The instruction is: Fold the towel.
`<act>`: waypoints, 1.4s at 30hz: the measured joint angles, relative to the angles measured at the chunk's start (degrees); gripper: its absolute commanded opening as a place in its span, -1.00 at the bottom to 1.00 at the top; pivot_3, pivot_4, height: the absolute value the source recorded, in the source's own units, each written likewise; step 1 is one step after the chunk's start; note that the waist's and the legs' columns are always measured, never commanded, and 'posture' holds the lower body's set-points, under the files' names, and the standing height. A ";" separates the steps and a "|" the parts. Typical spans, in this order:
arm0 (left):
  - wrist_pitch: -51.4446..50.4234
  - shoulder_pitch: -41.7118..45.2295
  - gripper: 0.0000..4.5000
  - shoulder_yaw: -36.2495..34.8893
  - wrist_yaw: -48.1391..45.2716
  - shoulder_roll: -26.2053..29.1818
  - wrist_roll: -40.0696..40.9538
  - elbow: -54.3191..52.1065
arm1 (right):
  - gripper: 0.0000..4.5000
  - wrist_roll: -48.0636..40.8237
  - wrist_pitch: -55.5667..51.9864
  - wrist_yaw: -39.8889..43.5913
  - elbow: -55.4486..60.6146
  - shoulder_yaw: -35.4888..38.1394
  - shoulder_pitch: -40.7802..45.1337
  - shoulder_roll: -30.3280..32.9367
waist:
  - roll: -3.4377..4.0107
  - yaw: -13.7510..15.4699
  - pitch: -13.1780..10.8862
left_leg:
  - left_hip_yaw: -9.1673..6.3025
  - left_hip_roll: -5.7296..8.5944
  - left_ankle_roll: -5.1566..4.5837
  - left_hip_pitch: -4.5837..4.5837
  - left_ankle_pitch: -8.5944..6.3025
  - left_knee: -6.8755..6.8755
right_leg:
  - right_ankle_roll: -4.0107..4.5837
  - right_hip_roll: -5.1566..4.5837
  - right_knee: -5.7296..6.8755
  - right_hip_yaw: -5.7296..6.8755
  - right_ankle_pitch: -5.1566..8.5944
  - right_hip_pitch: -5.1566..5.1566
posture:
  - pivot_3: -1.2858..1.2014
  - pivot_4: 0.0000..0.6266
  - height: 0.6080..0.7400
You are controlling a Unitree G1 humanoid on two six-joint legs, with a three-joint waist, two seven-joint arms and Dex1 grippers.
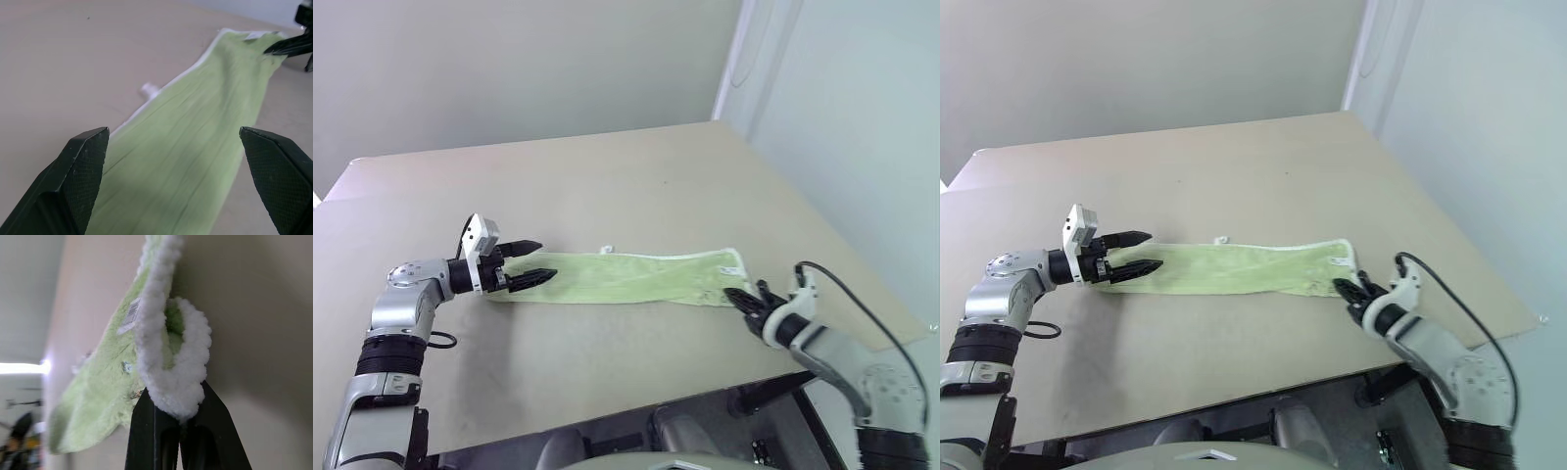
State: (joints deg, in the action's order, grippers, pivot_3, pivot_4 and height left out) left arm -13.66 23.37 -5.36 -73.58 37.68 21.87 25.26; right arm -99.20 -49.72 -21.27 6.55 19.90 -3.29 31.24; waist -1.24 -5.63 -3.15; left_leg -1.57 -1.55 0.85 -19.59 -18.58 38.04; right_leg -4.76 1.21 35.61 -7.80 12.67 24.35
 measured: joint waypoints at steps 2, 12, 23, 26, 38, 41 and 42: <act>0.51 0.43 1.00 0.00 -0.01 0.00 -0.13 0.79 | -0.98 0.02 -1.28 2.42 -1.68 2.56 0.01 3.94 | -0.01 0.06 0.00 | -0.01 -0.01 -0.01 0.01 -0.01 -0.02 | 0.00 0.04 -0.01 0.00 0.00 -0.01 | 0.03 -1.00 1.00; 0.53 2.92 1.00 0.16 0.72 -0.16 -0.78 1.49 | -0.98 1.98 -7.16 10.37 -2.99 3.73 8.68 14.37 | 0.20 -0.10 -0.12 | 0.06 -0.06 -0.03 0.10 -0.01 -0.08 | -0.01 0.19 0.10 -0.14 -0.02 -0.05 | 0.03 -1.00 1.00; 0.07 3.64 1.00 0.19 1.51 -0.01 -1.25 0.81 | -0.98 8.16 -13.67 21.95 12.04 -5.27 14.58 19.10 | 0.20 -0.04 -0.12 | 0.06 -0.06 -0.04 0.06 -0.02 -0.07 | -0.03 0.15 -0.03 -0.12 -0.03 0.00 | 0.03 -1.00 1.00; 0.04 3.62 1.00 0.24 1.75 -0.18 -1.31 0.34 | -0.98 9.82 -14.11 22.86 13.62 -10.20 17.48 16.79 | 0.18 0.05 -0.11 | 0.04 -0.06 -0.04 0.08 -0.02 -0.07 | -0.03 0.15 -0.01 -0.09 -0.03 0.00 | 0.03 -1.00 1.00; 3.23 3.78 1.00 1.87 1.04 -1.33 -2.63 4.58 | -0.98 28.52 -16.27 23.25 6.72 -27.54 24.88 0.61 | 0.16 0.10 -0.10 | 0.03 -0.05 -0.04 -0.05 -0.02 -0.06 | -0.03 0.13 -0.03 -0.07 -0.05 0.08 | 0.03 -1.00 1.00; 4.43 3.78 1.00 1.86 0.46 -1.32 -2.76 5.51 | -0.98 32.81 -16.97 23.53 5.01 -28.78 24.96 -1.68 | 0.16 0.13 -0.10 | 0.02 -0.05 -0.04 -0.06 -0.02 -0.05 | -0.03 0.13 -0.02 -0.06 -0.05 0.09 | 0.03 -1.00 1.00; 4.74 3.78 1.00 1.86 0.32 -1.32 -2.84 5.88 | -0.98 33.88 -17.05 23.72 4.54 -28.85 25.20 -2.52 | 0.16 0.11 -0.10 | 0.02 -0.05 -0.04 -0.06 -0.02 -0.05 | -0.03 0.13 -0.02 -0.06 -0.05 0.09 | 0.03 -1.00 1.00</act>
State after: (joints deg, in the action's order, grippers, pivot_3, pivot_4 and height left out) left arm -8.92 27.15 -3.49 -73.26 36.36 19.03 31.14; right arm -65.33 -66.76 2.46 11.10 -8.96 21.91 28.72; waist -1.09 -5.52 -3.24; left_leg -1.56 -1.60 0.81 -19.65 -18.61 37.99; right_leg -4.79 1.34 35.59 -7.86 12.62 24.44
